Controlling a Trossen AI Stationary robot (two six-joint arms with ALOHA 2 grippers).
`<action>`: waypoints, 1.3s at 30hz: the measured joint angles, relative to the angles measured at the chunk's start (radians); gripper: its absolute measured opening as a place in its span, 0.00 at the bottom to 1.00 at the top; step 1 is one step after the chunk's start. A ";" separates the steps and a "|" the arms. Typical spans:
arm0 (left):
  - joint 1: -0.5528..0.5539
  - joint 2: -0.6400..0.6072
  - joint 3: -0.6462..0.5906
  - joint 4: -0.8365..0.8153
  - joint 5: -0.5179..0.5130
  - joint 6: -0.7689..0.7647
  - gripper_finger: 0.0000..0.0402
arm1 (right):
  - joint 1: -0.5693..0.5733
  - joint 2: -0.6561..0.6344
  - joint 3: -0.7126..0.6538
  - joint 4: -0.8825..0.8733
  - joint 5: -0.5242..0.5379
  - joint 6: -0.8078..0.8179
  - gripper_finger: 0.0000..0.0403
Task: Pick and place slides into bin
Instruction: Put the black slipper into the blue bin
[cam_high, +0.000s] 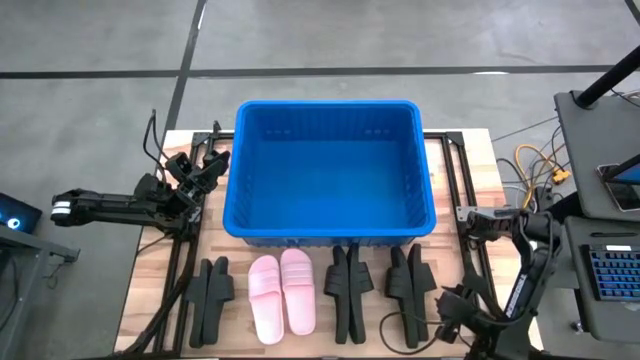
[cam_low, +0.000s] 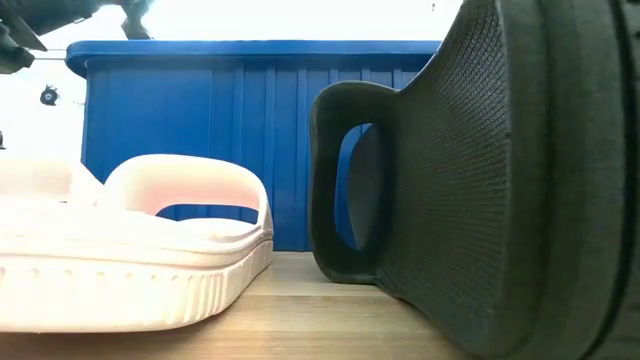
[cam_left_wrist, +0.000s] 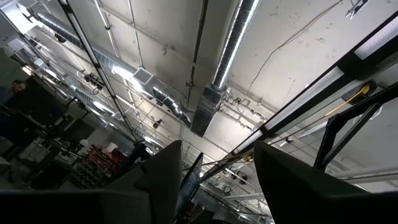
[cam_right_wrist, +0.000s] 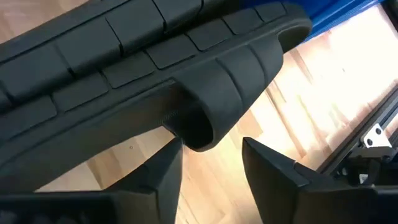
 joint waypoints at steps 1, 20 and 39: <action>0.000 0.000 0.000 0.000 0.000 0.000 0.46 | 0.000 0.001 0.000 -0.001 0.000 0.004 0.44; 0.000 0.000 0.000 0.000 0.000 0.000 0.46 | 0.000 0.007 -0.137 0.043 0.027 0.049 0.49; 0.000 0.005 -0.001 -0.001 0.000 0.000 0.46 | 0.000 0.006 -0.166 0.096 0.051 0.082 0.04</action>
